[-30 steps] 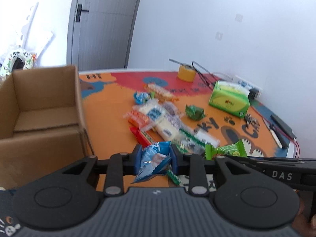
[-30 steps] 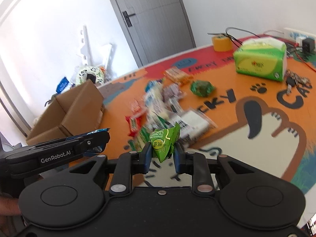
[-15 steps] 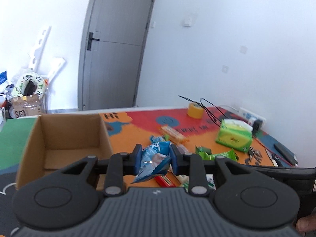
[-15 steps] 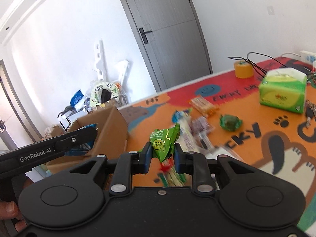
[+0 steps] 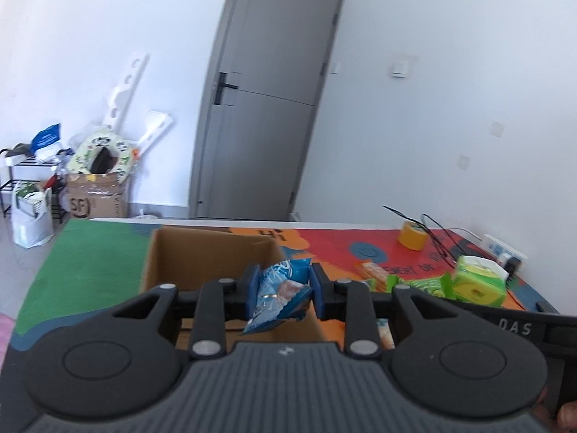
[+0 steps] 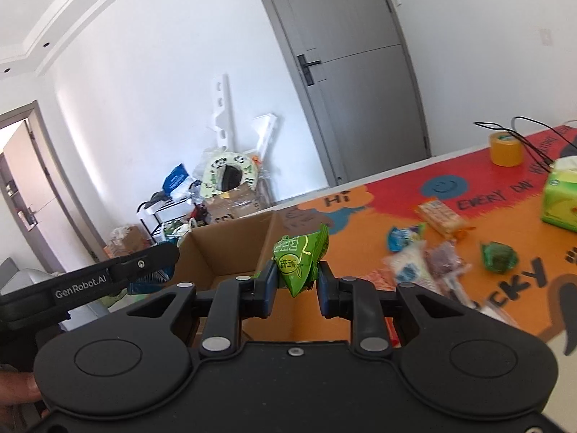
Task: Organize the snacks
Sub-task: 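Carry both packets over the cardboard box and open both grippers to drop them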
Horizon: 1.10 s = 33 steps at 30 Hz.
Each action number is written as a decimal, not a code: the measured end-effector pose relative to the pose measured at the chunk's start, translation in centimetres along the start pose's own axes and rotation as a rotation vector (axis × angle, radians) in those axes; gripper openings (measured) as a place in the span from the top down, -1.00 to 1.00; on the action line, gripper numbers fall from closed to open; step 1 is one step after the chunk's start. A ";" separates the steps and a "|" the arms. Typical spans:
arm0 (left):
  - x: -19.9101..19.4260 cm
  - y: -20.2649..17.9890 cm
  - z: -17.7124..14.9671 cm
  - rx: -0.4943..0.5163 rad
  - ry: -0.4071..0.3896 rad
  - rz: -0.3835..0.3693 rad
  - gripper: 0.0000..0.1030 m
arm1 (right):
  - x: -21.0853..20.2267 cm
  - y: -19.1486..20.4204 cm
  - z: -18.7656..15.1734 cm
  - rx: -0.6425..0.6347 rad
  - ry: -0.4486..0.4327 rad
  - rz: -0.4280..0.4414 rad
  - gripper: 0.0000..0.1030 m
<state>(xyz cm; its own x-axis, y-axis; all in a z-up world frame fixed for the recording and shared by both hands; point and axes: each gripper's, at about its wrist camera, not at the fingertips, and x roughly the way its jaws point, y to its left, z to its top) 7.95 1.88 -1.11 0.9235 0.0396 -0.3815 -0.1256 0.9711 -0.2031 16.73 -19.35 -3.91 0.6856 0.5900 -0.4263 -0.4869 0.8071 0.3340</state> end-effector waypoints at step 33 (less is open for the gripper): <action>0.7 5.6 0.2 -0.088 0.059 0.150 -0.52 | 5.9 5.6 0.9 -0.053 0.013 0.060 -0.20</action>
<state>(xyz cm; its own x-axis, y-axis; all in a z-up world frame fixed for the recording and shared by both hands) 7.97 7.42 -2.35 0.8695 0.1657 -0.4653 -0.2936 0.9310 -0.2170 18.58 -11.39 -3.84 0.6474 0.6371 -0.4184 -0.5548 0.7703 0.3144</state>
